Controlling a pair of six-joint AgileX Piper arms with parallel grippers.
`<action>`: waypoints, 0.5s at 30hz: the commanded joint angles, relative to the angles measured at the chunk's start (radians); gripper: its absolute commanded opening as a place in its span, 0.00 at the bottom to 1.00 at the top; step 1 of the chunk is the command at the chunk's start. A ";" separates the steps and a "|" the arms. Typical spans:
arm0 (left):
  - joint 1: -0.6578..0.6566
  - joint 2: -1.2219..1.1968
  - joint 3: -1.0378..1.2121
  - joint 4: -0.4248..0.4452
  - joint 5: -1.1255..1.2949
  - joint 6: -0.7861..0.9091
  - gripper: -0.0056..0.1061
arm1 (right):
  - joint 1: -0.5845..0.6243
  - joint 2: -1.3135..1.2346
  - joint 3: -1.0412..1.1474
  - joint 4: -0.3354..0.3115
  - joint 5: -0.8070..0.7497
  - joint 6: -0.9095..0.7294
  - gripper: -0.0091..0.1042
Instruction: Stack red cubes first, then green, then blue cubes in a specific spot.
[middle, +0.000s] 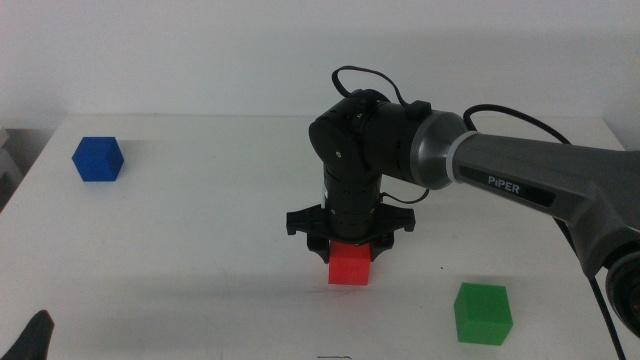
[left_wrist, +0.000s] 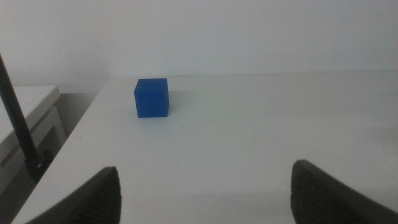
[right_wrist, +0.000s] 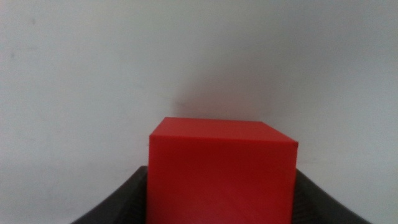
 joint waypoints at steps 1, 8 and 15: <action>-0.001 -0.021 -0.004 -0.004 -0.077 -0.003 0.89 | -0.003 -0.066 -0.033 -0.044 -0.004 0.013 0.07; -0.001 -0.021 -0.004 -0.004 -0.077 -0.003 0.89 | -0.005 -0.066 -0.033 -0.072 -0.034 0.035 0.07; -0.001 -0.021 -0.004 -0.004 -0.077 -0.003 0.89 | 0.000 -0.048 -0.033 -0.101 -0.069 0.044 0.07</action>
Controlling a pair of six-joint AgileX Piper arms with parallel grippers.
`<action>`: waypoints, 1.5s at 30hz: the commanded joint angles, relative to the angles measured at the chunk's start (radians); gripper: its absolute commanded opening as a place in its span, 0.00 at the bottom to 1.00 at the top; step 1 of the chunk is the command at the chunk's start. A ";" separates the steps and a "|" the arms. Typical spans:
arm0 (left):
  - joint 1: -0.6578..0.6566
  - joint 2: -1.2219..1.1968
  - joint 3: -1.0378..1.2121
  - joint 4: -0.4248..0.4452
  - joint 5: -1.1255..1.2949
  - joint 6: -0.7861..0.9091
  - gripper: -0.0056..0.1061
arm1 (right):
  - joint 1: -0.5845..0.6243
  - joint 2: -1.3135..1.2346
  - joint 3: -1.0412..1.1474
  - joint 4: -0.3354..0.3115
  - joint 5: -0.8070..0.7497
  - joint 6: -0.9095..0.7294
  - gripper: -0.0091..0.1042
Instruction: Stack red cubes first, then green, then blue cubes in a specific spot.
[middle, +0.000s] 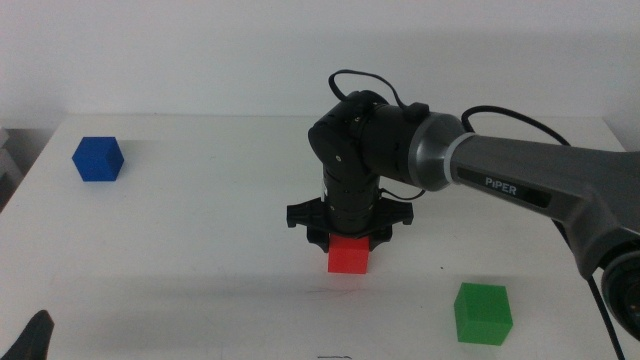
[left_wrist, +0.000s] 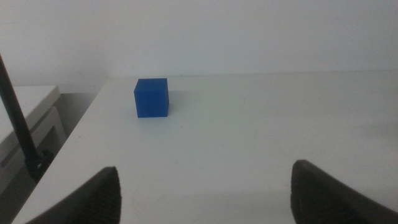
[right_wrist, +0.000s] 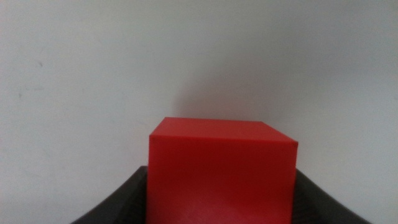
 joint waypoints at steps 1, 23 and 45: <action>-0.001 -0.021 -0.004 -0.004 -0.077 -0.003 0.89 | 0.003 -0.050 -0.033 -0.036 -0.026 0.005 0.07; -0.001 -0.021 -0.004 -0.004 -0.077 -0.003 0.89 | 0.024 -0.022 -0.033 -0.065 -0.053 0.053 0.66; -0.001 -0.021 -0.004 -0.004 -0.077 -0.003 0.89 | -0.064 -0.639 0.475 -0.113 0.010 -0.003 0.85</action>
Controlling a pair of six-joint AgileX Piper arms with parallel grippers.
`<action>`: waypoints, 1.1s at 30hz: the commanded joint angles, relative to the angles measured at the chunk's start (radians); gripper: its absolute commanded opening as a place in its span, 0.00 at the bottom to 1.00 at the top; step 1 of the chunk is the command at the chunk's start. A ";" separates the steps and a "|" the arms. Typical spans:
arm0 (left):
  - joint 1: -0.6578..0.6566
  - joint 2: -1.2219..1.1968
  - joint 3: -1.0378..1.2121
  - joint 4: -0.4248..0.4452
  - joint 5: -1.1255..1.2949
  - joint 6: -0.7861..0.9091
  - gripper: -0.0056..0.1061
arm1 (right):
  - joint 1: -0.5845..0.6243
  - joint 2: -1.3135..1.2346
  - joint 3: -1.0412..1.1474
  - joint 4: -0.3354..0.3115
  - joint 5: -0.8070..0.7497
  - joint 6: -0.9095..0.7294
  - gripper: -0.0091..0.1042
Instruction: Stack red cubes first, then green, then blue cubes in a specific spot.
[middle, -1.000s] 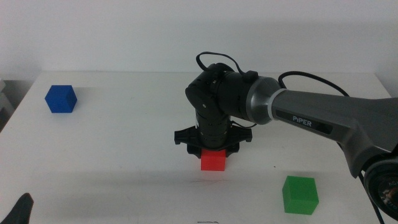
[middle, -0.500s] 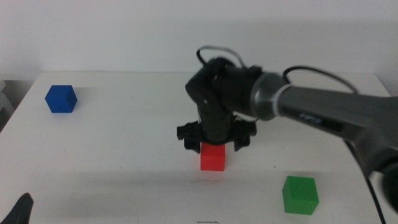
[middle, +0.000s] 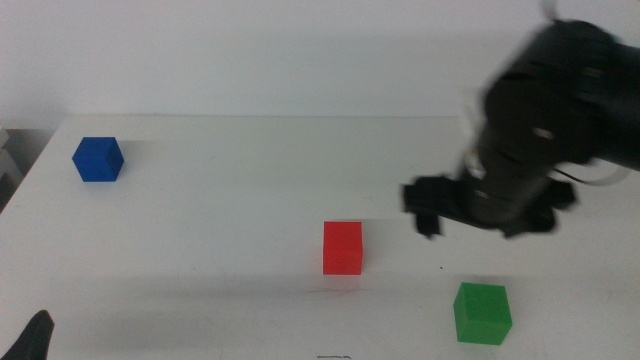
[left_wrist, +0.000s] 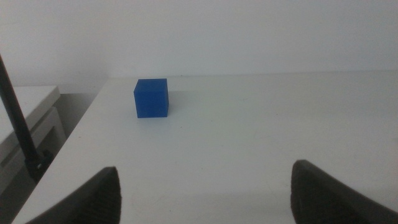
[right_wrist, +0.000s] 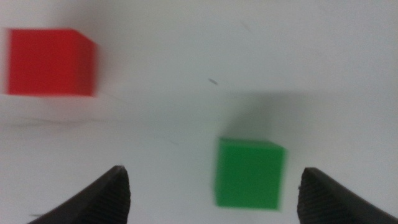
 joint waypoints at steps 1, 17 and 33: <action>-0.001 -0.021 -0.004 -0.004 -0.077 -0.003 0.89 | -0.039 -0.080 0.062 -0.002 -0.047 0.001 0.85; -0.001 -0.021 -0.004 -0.004 -0.077 -0.003 0.89 | -0.118 -0.024 0.318 0.033 -0.244 -0.002 0.85; -0.001 -0.021 -0.004 -0.004 -0.077 -0.003 0.89 | -0.107 0.038 0.255 -0.004 -0.238 -0.018 0.07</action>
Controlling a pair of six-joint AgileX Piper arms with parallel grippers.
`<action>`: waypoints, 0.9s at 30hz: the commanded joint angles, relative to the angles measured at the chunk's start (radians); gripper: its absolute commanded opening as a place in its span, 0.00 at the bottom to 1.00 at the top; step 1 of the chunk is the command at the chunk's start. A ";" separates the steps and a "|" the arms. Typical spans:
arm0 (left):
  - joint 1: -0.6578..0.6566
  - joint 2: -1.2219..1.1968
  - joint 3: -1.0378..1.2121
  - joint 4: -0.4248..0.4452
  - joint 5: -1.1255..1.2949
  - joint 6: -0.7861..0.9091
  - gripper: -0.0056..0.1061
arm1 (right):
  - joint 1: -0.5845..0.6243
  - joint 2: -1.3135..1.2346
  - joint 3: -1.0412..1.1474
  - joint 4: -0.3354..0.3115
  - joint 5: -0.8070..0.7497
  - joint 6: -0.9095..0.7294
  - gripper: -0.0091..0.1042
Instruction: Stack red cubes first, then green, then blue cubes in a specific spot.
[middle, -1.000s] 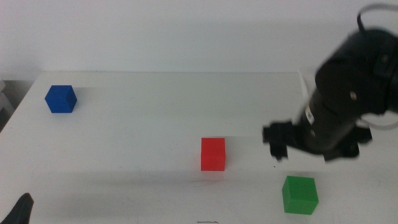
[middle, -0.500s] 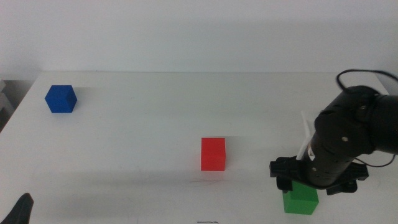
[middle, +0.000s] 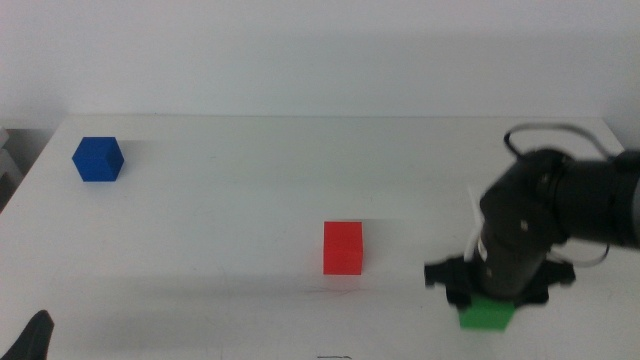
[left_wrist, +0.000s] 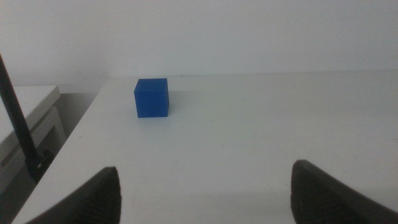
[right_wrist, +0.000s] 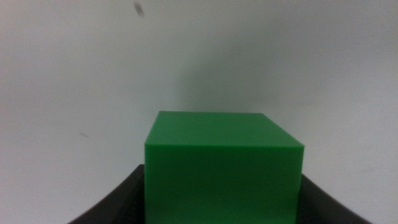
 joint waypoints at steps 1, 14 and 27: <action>-0.001 -0.021 -0.004 -0.004 -0.077 -0.003 0.89 | 0.014 -0.069 -0.099 -0.049 0.068 -0.012 0.07; -0.001 -0.021 -0.004 -0.004 -0.077 -0.003 0.89 | 0.143 0.233 -0.764 -0.010 0.425 -0.093 0.07; -0.001 -0.021 -0.004 -0.004 -0.077 -0.003 0.89 | 0.167 0.377 -0.929 0.009 0.449 -0.127 0.07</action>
